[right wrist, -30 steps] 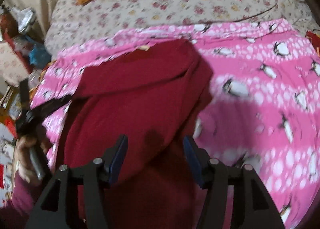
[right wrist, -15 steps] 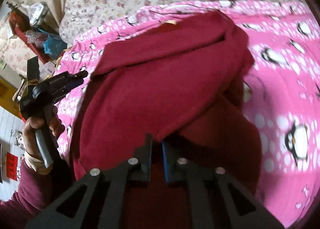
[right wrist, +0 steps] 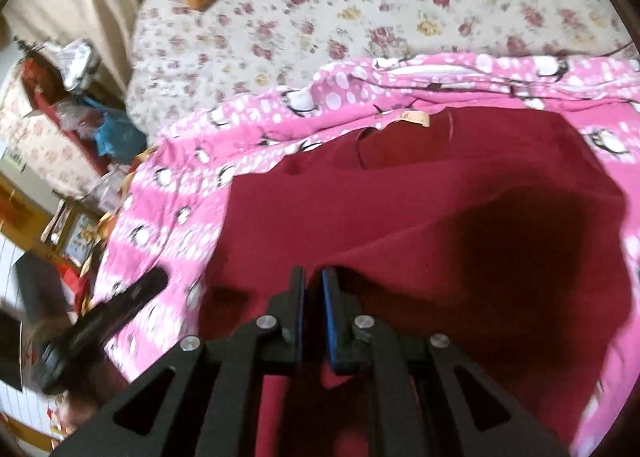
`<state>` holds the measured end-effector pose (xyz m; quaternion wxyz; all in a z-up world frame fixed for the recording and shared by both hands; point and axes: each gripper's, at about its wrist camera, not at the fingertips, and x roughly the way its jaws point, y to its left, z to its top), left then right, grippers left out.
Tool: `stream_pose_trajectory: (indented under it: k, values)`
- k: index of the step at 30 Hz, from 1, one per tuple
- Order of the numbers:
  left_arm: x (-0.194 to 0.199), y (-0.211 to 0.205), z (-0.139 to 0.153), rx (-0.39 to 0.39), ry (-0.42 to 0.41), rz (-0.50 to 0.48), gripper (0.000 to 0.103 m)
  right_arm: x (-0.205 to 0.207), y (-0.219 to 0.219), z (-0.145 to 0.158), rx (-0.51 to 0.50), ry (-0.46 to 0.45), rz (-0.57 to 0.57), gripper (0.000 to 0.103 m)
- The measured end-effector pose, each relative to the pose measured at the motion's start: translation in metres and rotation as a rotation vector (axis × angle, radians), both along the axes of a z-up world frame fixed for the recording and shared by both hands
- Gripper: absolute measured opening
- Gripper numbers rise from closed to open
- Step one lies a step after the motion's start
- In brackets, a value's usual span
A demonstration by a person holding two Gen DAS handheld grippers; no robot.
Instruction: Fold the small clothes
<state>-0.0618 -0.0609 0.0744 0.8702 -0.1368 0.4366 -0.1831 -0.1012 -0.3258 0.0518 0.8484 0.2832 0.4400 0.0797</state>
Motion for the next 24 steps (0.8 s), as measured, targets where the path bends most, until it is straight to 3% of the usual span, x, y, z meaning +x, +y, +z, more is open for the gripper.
stream_pose_trajectory:
  k: [4, 6, 10, 16, 20, 24]
  values:
    - [0.005, -0.003, -0.003, -0.006, 0.011, -0.018, 0.013, 0.031, -0.003, -0.036, 0.047, 0.051, -0.039, 0.015]
    - [0.007, -0.002, -0.002, -0.018, 0.014, -0.017, 0.013, 0.031, -0.004, -0.041, 0.067, 0.034, -0.043, 0.017]
    - [0.008, 0.002, -0.001, -0.068, 0.028, -0.026, 0.017, 0.011, -0.002, -0.023, 0.034, 0.002, 0.003, 0.044]
    - [0.005, 0.008, 0.004, -0.120, 0.021, -0.020, 0.019, -0.026, -0.004, 0.001, -0.004, -0.044, 0.047, 0.046]
    - [0.006, 0.019, 0.006, -0.188, 0.015, 0.011, 0.026, -0.022, 0.014, -0.002, -0.049, -0.027, 0.093, 0.046]
    - [0.010, 0.023, -0.004, -0.158, 0.062, 0.035, 0.027, 0.002, 0.034, -0.024, -0.153, 0.084, 0.101, 0.048]
